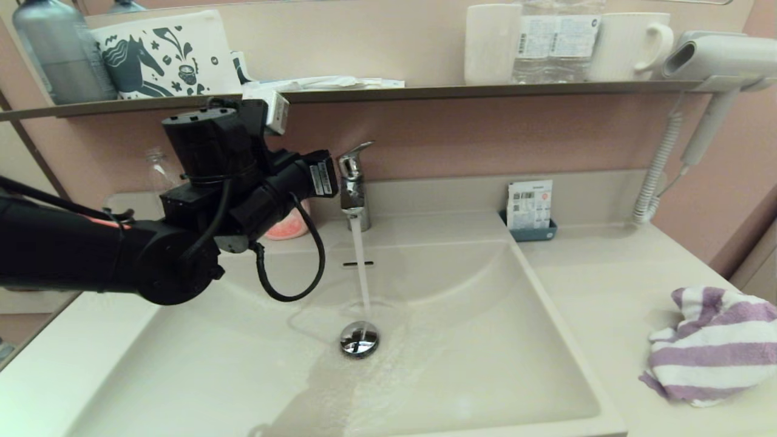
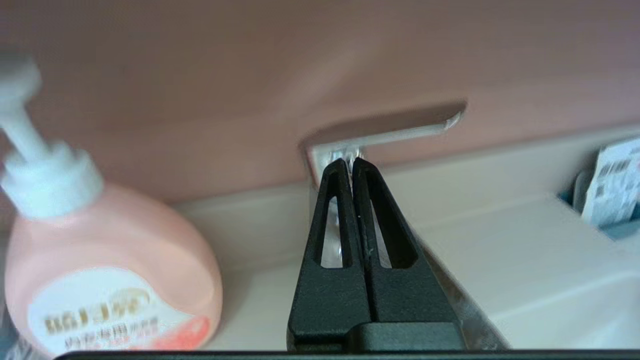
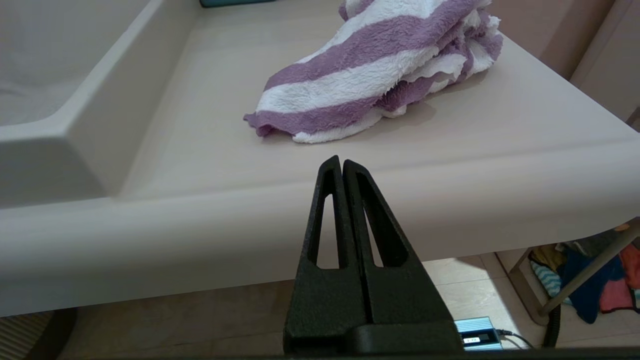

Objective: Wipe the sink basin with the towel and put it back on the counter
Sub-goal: Turn off the faucet

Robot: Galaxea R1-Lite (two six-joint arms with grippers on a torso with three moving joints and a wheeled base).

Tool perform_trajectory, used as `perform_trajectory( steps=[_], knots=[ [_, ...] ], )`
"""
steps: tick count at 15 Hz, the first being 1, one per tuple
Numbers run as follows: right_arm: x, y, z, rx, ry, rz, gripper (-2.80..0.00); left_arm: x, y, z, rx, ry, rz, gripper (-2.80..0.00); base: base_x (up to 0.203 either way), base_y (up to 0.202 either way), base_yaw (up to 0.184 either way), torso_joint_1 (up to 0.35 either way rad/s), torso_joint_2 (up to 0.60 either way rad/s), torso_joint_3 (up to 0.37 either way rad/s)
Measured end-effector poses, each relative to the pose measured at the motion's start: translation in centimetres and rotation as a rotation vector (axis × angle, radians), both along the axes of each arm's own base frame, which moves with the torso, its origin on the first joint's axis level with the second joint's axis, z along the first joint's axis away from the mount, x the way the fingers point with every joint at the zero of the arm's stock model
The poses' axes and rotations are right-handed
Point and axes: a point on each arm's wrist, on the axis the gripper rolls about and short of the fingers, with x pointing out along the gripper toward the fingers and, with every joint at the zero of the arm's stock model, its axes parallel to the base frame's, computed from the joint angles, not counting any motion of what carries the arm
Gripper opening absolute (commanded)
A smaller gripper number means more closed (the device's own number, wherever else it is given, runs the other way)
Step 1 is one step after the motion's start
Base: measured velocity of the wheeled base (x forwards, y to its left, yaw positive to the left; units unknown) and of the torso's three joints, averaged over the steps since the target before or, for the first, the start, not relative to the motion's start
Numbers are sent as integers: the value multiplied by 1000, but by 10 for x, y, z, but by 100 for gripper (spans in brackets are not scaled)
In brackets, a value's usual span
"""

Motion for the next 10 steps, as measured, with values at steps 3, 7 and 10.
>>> perform_trajectory(
  steps=[3, 7, 10],
  knots=[
    [0, 0, 0, 0, 0, 0, -280, 4, -1, 7, -10, -25, -5, -280, 0, 0, 0, 0, 0, 0],
    [0, 0, 0, 0, 0, 0, -280, 11, 3, 22, -29, -76, -21, -280, 0, 0, 0, 0, 0, 0],
    [0, 0, 0, 0, 0, 0, -280, 20, 1, 23, -31, -87, -21, -280, 0, 0, 0, 0, 0, 0]
  ],
)
